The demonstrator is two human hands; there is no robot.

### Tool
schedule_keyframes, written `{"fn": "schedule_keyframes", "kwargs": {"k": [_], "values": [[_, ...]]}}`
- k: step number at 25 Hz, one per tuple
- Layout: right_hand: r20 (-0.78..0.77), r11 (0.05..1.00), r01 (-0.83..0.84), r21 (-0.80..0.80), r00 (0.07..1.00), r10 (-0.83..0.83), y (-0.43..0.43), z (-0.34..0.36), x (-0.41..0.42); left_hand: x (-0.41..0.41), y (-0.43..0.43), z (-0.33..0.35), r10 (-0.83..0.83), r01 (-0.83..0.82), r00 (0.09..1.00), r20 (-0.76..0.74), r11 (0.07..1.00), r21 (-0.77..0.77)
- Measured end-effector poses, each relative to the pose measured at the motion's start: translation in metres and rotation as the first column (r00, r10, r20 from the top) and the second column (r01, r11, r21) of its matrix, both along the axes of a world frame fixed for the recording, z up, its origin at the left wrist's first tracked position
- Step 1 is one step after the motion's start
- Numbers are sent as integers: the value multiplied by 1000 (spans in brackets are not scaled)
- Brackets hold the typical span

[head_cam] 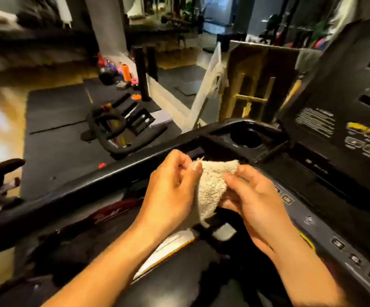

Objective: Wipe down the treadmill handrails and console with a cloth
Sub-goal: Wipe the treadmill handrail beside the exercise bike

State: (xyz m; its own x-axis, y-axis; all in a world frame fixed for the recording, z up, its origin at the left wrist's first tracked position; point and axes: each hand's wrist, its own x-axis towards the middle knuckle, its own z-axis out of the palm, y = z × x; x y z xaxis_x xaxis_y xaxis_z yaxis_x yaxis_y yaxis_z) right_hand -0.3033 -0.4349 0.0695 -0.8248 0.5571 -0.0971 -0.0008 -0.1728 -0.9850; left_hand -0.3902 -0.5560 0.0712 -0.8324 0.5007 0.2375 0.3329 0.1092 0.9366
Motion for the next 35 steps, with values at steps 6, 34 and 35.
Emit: {"fn": "schedule_keyframes", "kwargs": {"k": [6,34,35], "values": [[89,926,-376,30,924,372,-148,-41,-84,-51,-188,-64,-2,-5,999,-34,978,-209],[146,347,-563,750,652,744,-331,-137,-278,-169,-376,-152,767,-763,635,-93,604,-228],[176,271,-528,805,648,741,-332,-141,-286,-176,-378,-158,773,-786,608,-182,554,-276]]}}
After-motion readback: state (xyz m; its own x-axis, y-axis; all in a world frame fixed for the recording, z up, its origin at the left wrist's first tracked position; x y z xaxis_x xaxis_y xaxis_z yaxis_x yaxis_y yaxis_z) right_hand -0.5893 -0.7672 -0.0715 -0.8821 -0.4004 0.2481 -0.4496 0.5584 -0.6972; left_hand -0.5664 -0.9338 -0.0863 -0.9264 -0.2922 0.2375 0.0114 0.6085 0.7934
